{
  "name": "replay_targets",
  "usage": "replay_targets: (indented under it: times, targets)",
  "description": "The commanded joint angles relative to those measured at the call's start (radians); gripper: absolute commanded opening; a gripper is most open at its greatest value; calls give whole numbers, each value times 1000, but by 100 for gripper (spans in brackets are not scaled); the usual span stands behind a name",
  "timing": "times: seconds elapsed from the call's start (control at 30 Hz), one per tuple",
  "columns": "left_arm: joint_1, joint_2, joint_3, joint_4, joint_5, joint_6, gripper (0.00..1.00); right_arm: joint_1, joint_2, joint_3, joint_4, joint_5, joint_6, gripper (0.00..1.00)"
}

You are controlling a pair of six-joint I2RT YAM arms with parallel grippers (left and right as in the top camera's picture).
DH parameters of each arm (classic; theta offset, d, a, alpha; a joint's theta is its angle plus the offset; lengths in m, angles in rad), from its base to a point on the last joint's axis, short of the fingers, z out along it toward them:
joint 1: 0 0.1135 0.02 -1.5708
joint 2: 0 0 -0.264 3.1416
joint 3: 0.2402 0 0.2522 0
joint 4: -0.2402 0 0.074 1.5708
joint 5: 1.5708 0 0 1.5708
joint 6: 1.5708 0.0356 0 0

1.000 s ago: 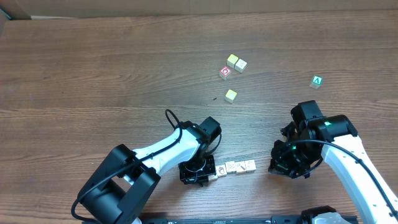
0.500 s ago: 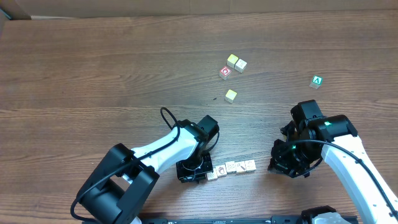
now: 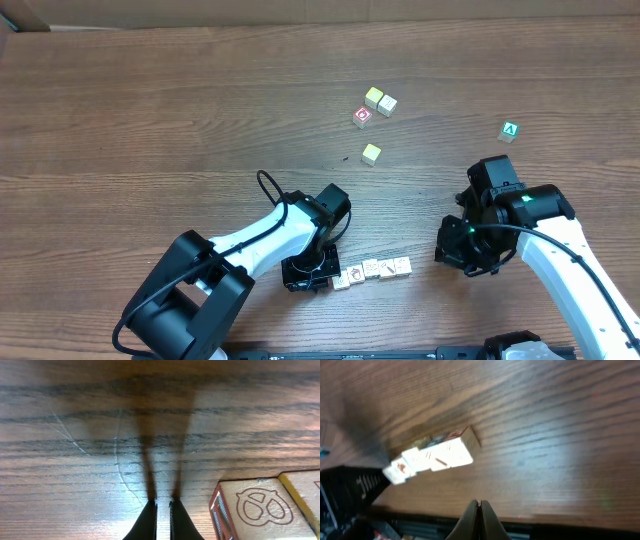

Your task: Flip 5 blocks

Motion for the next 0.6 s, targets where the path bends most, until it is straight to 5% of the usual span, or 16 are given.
replay_targets:
  times: [0.0, 0.57]
  targets:
    - [6, 11, -5, 7, -101, 27, 4, -5, 2, -2, 13, 71, 61, 4]
    - [6, 11, -5, 36, -101, 72, 4, 144, 242, -2, 63, 75, 81, 4]
